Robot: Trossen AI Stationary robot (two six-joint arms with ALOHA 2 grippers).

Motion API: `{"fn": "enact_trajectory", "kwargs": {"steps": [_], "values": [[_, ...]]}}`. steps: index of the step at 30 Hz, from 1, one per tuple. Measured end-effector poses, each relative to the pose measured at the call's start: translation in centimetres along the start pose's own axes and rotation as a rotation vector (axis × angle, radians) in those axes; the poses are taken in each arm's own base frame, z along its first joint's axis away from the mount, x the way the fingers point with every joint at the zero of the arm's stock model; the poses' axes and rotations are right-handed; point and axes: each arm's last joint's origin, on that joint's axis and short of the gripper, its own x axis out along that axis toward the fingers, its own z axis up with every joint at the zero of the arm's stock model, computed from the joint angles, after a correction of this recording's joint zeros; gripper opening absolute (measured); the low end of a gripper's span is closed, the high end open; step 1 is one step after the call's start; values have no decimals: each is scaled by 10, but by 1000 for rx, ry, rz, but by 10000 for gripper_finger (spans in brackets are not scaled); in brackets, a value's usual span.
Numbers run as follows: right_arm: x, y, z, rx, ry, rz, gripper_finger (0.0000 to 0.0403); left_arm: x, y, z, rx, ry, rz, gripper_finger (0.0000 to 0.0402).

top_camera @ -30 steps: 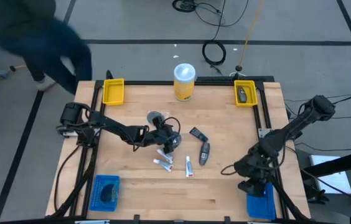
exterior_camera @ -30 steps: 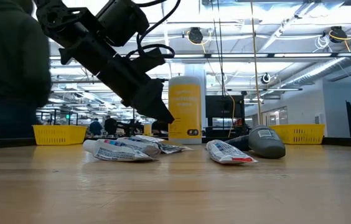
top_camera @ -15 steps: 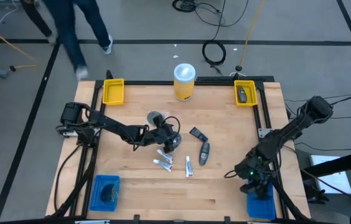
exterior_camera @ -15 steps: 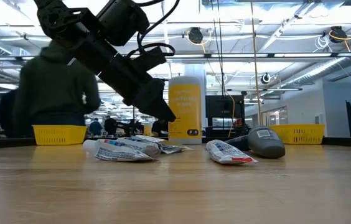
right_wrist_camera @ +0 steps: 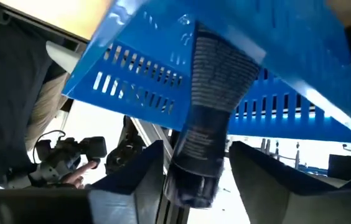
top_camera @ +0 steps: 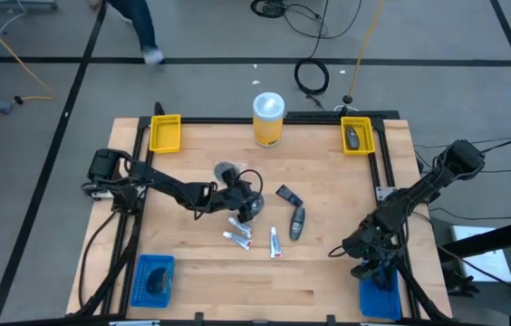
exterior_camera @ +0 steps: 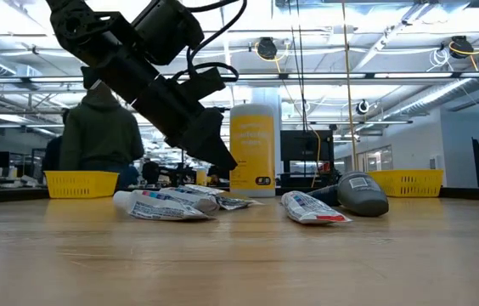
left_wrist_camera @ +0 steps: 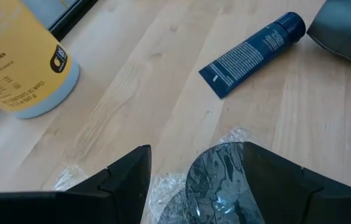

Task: Pick & Place Travel size toiletries
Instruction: Put the left blue shave cream into the right blue bin, then put the bottom left white toothpaste into the left yellow bin

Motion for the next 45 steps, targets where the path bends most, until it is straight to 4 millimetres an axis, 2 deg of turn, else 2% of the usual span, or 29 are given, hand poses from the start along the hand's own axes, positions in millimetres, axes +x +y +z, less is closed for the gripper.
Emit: {"fn": "enact_trajectory", "kwargs": {"steps": [7, 15, 19, 22, 26, 30, 34, 38, 45], "values": [[-14, 8, -4, -33, -4, 107, 202, 0, 0, 0, -1, -1, 0, 250], [-39, 20, -19, -200, -167, 378, 173, 0, 0, 0, -1, -2, 0, 250], [-51, 28, -19, -436, -374, 507, 153, 0, 0, 0, 1, -2, 0, 250], [-61, 31, -10, -641, -623, 519, 139, 0, 0, 0, 2, -3, 0, 250], [-76, 37, 4, -1005, -1073, 386, 128, 0, 0, 1, 1, -8, 0, 250], [-88, 51, 7, -1348, -1466, 213, 126, 0, -1, 2, -13, -19, -3, 250], [-97, 66, 11, -1539, -1772, 77, 129, -3, -6, 2, -7, -29, -15, 250], [-100, 74, 27, -1570, -1929, -72, 135, -8, -12, 2, 1, -39, -3, 250], [-97, 72, 60, -1371, -2062, -408, 165, -38, -11, 7, -54, -20, 146, 250]]}}
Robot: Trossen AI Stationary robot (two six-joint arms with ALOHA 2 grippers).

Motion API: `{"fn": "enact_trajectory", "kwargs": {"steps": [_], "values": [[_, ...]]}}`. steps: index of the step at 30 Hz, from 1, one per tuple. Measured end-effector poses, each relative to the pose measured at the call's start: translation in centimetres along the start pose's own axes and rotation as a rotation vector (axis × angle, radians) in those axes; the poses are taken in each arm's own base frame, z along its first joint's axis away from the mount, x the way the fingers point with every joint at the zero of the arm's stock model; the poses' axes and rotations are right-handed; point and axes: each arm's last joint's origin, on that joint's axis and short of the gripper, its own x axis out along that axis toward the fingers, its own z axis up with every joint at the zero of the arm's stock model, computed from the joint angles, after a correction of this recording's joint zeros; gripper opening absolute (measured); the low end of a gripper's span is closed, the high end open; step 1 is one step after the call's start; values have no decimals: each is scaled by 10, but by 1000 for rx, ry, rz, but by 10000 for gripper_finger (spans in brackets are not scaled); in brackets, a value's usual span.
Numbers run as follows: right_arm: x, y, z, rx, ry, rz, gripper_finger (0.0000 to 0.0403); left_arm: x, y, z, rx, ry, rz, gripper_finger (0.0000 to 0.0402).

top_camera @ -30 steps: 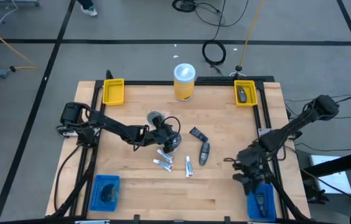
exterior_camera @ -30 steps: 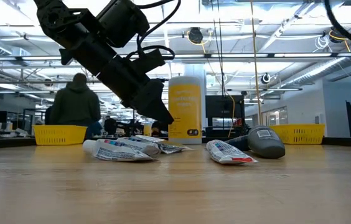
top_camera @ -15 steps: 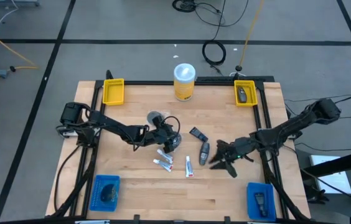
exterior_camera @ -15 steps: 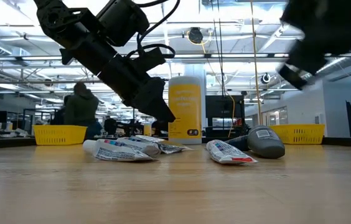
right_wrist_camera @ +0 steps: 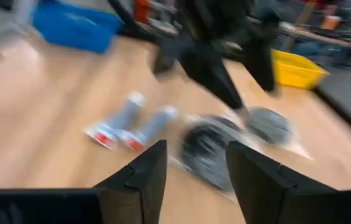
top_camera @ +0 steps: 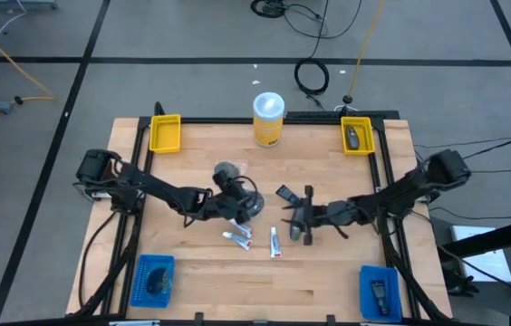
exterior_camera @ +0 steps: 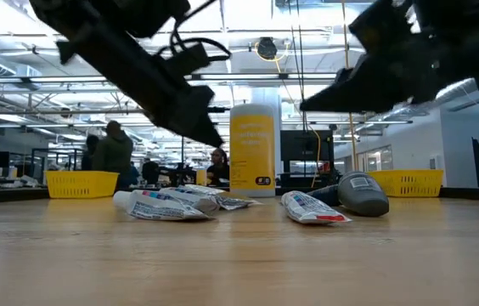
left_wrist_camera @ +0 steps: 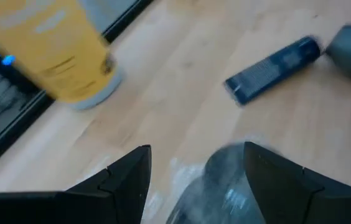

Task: Pick & Place Travel size toiletries
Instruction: Put the bottom left white toothpaste into the left yellow bin

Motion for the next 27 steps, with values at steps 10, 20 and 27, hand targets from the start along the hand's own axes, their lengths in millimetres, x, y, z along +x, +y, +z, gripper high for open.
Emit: {"fn": "enact_trajectory", "kwargs": {"steps": [10, 20, 27], "values": [[6, -5, -10, 2, 50, -24, 255, -41, 5, -5, 97, 237, -362, 250], [7, -3, -8, -48, 18, 80, 278, -33, -31, -42, 172, 366, -611, 250], [7, -3, -7, -45, 10, 96, 266, -22, -49, -55, 147, 368, -641, 248]]}}
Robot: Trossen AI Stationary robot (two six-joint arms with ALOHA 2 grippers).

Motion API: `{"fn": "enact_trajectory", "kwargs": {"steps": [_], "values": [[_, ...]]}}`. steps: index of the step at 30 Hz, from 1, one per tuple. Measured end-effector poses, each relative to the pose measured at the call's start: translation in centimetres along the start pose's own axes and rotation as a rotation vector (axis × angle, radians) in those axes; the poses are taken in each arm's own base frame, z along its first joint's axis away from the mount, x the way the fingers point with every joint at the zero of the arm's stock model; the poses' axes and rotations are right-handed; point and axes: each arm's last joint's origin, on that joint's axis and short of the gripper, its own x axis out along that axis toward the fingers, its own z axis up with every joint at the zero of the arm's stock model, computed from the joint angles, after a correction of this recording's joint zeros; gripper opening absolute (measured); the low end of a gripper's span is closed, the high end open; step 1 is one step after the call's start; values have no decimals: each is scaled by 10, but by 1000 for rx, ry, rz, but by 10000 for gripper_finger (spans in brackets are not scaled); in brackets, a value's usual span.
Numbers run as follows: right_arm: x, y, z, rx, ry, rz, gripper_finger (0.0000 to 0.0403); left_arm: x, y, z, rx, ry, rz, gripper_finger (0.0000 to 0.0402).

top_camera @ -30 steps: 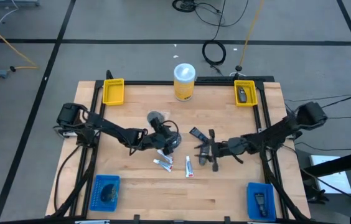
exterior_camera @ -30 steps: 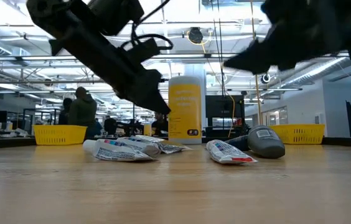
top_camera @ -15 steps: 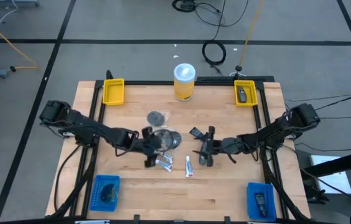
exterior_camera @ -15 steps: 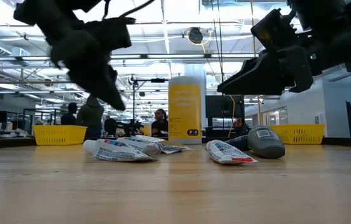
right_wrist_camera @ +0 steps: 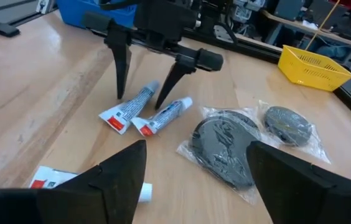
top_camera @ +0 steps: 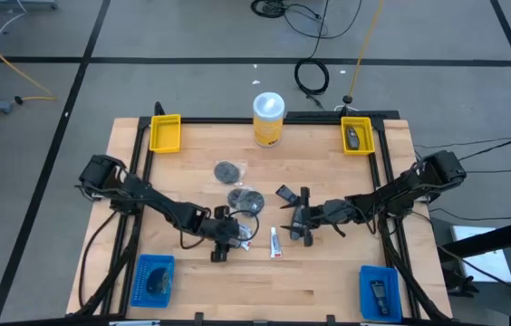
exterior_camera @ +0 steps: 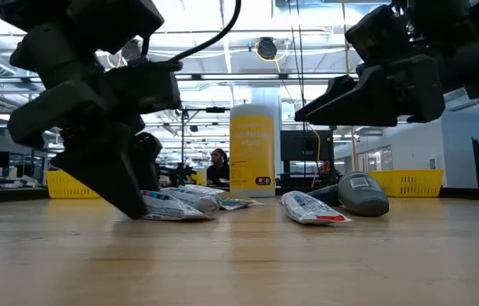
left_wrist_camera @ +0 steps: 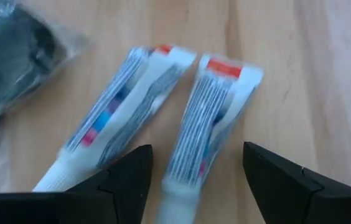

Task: Pick & Place Travel size toiletries
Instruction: Put the bottom left white toothpaste into the left yellow bin

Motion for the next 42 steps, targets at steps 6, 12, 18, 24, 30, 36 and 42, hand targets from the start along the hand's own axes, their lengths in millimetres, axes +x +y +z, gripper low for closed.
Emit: {"fn": "enact_trajectory", "kwargs": {"steps": [6, 12, 18, 24, 30, 36, 42], "values": [[0, 0, 0, 3, 2, -2, 263, 2, -3, 2, -27, -28, -20, 186], [0, 0, 0, 11, 2, -1, 260, -2, -3, 1, -114, 10, -62, 83], [0, 0, 0, 10, 4, -1, 260, -35, -9, 2, -162, 52, -139, 19], [0, 0, 0, 10, 4, -1, 256, -88, 2, -2, -181, 13, 100, 43], [0, 0, 0, 10, 4, -2, 256, -136, 48, -14, -364, -107, 669, 69], [0, 0, 0, 11, 3, -2, 256, -169, 114, -28, -645, -56, 996, 37], [0, 0, -1, 11, 8, -1, 256, -187, 178, -45, -855, 44, 1197, 39]]}}
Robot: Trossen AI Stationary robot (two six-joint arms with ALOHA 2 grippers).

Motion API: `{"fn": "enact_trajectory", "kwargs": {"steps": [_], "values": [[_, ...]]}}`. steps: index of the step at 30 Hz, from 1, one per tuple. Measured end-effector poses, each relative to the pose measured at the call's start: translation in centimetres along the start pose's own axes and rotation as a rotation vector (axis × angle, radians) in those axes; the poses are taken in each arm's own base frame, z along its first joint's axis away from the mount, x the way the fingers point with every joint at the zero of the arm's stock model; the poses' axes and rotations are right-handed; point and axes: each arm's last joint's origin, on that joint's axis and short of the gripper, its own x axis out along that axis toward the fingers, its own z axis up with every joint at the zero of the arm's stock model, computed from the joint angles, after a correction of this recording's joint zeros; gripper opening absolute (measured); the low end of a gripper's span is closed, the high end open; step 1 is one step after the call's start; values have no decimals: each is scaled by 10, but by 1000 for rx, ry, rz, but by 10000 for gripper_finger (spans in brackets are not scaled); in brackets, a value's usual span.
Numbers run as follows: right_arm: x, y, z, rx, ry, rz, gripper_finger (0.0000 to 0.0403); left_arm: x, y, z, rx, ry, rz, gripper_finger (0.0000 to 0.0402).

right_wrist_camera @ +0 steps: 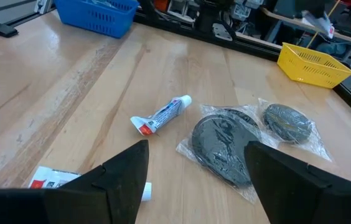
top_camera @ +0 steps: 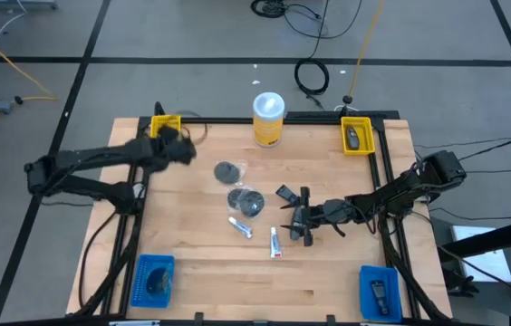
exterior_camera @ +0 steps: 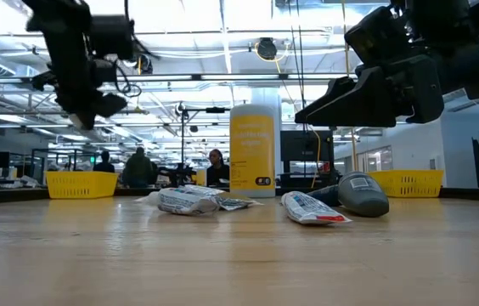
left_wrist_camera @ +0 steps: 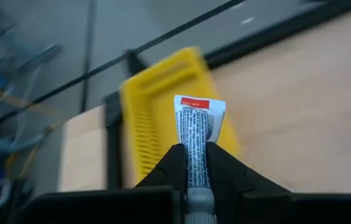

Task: Pick & Place Travel size toiletries
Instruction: Put the bottom left white toothpaste into the left yellow bin

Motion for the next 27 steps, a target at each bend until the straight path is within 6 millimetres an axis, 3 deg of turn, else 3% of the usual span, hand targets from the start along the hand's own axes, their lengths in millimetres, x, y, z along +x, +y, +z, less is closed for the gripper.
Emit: {"fn": "enact_trajectory", "kwargs": {"steps": [6, 13, 27], "values": [[0, 0, -2, 8, 22, 4, 256, 45, 13, 21, -98, 33, 91, 69], [0, 0, -2, 7, 24, 4, 256, 93, 17, 14, -149, 110, 58, 73], [0, 0, -2, 12, 23, 4, 256, 102, 12, 15, -155, 85, 80, 74]]}}
